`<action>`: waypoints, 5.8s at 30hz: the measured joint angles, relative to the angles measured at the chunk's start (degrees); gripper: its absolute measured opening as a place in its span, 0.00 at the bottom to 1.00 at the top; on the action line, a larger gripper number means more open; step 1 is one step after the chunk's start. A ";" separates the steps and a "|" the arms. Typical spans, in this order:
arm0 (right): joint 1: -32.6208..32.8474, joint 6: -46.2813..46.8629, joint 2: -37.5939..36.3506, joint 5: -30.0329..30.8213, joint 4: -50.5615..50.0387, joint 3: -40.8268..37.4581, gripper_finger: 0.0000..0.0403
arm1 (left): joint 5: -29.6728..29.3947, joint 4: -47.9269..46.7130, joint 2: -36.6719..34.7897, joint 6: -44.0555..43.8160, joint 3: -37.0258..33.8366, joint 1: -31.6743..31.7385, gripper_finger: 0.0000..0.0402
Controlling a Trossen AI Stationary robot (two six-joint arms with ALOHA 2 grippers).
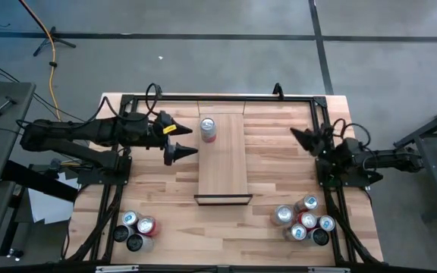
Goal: Place canned beverage on shelf
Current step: Put the pink soda can on the shelf
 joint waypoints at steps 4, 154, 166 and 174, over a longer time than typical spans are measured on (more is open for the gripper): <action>0.00 0.93 0.04 5.13 3.35 0.35 0.00 | -4.90 0.04 -0.21 -3.12 0.00 -0.02 1.00; 0.15 -20.94 49.09 -15.86 -34.99 46.51 0.04 | 24.58 30.49 31.13 34.76 -8.13 34.61 0.60; 0.15 -20.03 49.09 -15.18 -34.98 46.51 0.04 | 23.51 31.40 36.11 41.14 -8.11 35.32 0.67; 0.15 -20.11 49.09 -13.73 -34.98 46.51 0.04 | 22.98 31.79 36.35 41.19 -8.09 35.34 0.75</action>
